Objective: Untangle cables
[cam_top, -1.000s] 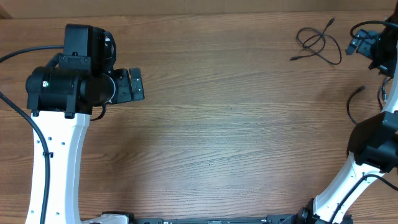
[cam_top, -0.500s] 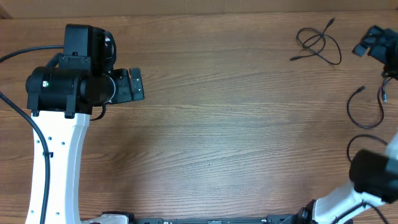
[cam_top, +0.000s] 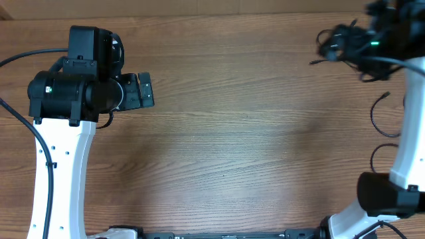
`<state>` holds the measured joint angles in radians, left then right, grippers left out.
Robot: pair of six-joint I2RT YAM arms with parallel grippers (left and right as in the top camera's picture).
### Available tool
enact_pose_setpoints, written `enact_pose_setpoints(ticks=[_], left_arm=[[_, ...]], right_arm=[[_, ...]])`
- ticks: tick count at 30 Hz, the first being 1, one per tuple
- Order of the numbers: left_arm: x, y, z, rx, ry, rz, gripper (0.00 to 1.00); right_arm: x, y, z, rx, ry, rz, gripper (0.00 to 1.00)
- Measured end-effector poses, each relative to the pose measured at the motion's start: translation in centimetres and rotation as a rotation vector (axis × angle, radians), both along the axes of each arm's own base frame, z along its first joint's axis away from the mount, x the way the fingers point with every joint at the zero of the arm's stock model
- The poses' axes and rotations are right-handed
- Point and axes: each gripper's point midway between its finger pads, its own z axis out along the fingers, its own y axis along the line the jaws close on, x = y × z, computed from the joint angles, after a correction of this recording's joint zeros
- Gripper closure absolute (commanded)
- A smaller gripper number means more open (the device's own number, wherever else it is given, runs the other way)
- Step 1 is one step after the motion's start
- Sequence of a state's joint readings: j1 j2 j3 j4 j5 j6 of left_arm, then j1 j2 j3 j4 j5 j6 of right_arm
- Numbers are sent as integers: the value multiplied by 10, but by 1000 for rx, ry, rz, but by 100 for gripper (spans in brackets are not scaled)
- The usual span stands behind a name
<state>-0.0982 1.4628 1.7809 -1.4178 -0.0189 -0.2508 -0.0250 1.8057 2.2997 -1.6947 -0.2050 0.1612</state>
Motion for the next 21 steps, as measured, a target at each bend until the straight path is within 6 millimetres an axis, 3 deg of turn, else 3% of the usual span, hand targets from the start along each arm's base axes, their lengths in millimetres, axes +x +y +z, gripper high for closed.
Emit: enact_pose_setpoints(ticks=[4, 8, 14, 21], left_arm=[[0, 0, 0, 0, 0, 0, 0], [0, 0, 0, 0, 0, 0, 0], [0, 0, 0, 0, 0, 0, 0], [0, 0, 0, 0, 0, 0, 0]], right_arm=[[-10, 39, -12, -59, 37, 102, 0], [-20, 62, -35, -96, 100, 167, 0], [-23, 85, -81, -134, 175, 235, 0], [-20, 100, -107, -136, 182, 270, 0]])
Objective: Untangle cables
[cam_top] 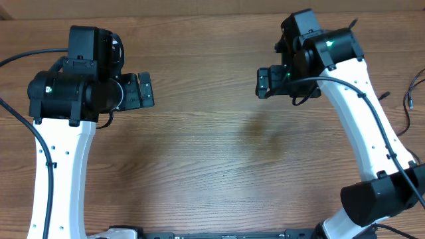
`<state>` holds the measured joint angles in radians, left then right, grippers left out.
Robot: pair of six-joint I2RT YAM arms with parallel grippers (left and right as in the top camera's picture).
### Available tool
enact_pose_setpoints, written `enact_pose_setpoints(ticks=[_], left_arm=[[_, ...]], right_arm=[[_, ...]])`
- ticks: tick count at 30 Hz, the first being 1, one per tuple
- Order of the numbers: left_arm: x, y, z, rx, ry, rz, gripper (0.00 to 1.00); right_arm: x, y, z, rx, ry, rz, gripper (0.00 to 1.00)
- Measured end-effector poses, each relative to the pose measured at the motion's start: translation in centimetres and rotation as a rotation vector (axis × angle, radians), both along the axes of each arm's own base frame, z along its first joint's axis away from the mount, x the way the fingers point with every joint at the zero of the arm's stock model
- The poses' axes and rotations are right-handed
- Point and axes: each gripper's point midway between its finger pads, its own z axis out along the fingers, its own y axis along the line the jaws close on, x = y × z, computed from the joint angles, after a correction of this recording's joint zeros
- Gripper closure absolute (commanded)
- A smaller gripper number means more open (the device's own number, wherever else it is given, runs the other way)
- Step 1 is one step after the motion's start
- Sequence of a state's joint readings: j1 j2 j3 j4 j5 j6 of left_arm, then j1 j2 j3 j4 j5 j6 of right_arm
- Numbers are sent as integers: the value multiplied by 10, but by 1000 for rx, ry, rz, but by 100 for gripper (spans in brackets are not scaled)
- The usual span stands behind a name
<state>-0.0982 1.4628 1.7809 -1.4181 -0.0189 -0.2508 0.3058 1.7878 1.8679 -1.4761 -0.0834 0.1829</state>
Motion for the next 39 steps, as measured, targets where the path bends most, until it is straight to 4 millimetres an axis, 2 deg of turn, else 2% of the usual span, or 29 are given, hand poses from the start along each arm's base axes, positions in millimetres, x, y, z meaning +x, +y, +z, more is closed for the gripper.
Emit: enact_pose_setpoints(ticks=[39], left_arm=[[1, 0, -1, 0, 3, 0, 0]], right_arm=[[5, 3, 1, 13, -19, 3, 0]])
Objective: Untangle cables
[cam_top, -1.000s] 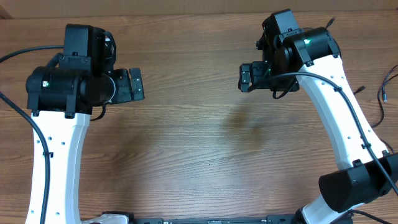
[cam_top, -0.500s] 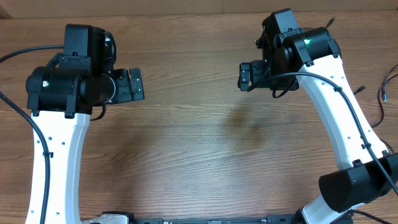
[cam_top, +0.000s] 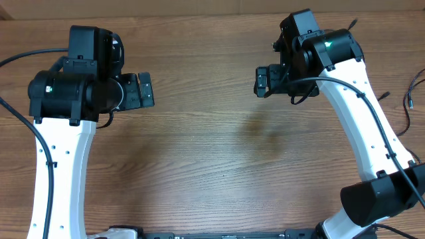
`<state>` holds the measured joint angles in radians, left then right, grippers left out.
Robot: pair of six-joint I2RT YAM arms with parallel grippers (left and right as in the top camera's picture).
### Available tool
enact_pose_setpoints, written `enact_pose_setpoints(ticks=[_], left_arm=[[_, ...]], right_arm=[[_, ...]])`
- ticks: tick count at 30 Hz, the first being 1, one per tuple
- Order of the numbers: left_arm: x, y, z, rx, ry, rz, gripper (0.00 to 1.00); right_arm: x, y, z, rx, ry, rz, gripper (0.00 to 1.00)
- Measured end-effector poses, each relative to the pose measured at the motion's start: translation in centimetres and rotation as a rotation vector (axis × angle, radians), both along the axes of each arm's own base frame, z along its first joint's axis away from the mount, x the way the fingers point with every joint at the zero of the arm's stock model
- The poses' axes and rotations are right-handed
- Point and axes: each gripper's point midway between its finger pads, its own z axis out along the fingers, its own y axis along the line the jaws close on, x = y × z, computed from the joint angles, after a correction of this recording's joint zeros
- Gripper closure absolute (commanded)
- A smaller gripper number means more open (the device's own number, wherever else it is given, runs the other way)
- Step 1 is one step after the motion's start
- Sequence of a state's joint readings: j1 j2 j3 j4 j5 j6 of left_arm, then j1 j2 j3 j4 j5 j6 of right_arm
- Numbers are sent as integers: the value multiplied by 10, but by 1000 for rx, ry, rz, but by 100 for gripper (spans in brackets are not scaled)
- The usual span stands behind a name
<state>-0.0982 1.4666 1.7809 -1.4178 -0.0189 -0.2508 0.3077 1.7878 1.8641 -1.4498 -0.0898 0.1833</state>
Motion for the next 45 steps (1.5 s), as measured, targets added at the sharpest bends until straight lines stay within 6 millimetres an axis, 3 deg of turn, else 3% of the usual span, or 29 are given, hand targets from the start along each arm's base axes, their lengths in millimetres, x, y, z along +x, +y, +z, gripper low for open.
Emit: enact_pose_setpoints(ticks=[14, 24, 35, 45], left_arm=[[0, 4, 0, 21, -1, 11, 0], [-10, 5, 20, 7, -143, 12, 0], [-46, 8, -38, -12, -255, 14, 0], [-66, 5, -49, -133, -600, 64, 0]], right_arm=[[0, 0, 0, 0, 0, 0, 0], [0, 0, 0, 0, -1, 0, 0], [0, 0, 0, 0, -1, 0, 0], [0, 0, 0, 0, 0, 0, 0]])
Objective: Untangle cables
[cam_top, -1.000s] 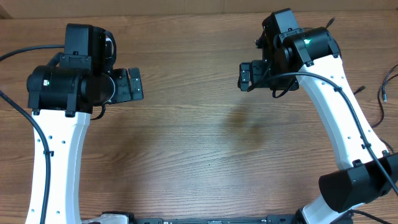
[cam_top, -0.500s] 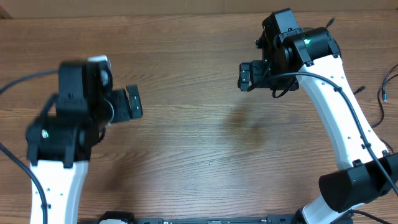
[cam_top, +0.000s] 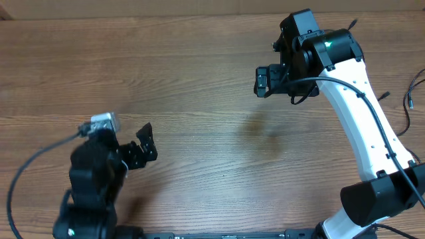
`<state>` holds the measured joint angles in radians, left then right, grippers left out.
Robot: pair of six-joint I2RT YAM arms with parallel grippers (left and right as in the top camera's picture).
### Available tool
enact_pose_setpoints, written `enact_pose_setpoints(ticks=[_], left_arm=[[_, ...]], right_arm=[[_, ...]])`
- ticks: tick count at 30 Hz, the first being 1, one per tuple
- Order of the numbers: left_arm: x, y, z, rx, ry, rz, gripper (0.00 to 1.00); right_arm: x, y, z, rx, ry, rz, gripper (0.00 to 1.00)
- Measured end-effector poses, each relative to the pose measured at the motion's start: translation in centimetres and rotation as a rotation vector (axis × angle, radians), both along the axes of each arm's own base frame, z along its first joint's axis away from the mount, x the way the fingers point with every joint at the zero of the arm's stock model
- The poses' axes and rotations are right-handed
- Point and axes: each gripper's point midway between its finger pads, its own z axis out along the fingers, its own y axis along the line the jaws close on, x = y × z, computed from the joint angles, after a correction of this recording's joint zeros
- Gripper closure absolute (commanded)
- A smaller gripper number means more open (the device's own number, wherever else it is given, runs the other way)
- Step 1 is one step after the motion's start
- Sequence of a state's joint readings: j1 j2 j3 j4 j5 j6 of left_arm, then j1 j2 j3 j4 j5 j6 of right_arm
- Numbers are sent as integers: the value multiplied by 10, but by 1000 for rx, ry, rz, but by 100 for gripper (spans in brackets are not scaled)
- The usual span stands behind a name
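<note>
Only the overhead view is given. A thin black cable (cam_top: 411,98) lies at the table's far right edge, mostly cut off by the frame, with a small cable end (cam_top: 384,95) beside the right arm. My right gripper (cam_top: 261,81) hangs over the upper middle-right of the table, far from the cable and holding nothing; its finger gap does not show. My left gripper (cam_top: 146,142) is low at the near left, pulled back toward its base, fingers apart and empty.
The brown wooden table (cam_top: 199,79) fills the view. The white right arm (cam_top: 365,126) slants from its base at the bottom right up to the gripper. The left arm's base and its cord sit at the bottom left.
The left arm has moved from the upper left of the table to a folded pose at the near left edge, its gripper now lower. The right arm and the cable have not moved.
At first my right gripper was at the far right corner among black cables, the left arm raised at the upper left. Then the right gripper stood empty over the upper middle-right, the cable left at the right edge. It stayed there; now the left arm is folded back.
</note>
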<state>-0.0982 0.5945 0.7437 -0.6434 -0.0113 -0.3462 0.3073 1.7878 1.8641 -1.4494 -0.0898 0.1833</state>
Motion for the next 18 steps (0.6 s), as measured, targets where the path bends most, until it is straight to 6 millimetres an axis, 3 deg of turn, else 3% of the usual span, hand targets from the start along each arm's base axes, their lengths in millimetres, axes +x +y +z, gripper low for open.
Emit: enact_pose_setpoints(ticks=[5, 11, 18], left_arm=[[4, -4, 3, -72, -198, -1, 0], [2, -8, 19, -125, -472, -27, 0], [-5, -9, 18, -146, -669, -42, 0]], right_arm=[[0, 0, 0, -1, 0, 0, 0], [0, 0, 0, 0, 0, 0, 0], [0, 0, 0, 0, 0, 0, 0]])
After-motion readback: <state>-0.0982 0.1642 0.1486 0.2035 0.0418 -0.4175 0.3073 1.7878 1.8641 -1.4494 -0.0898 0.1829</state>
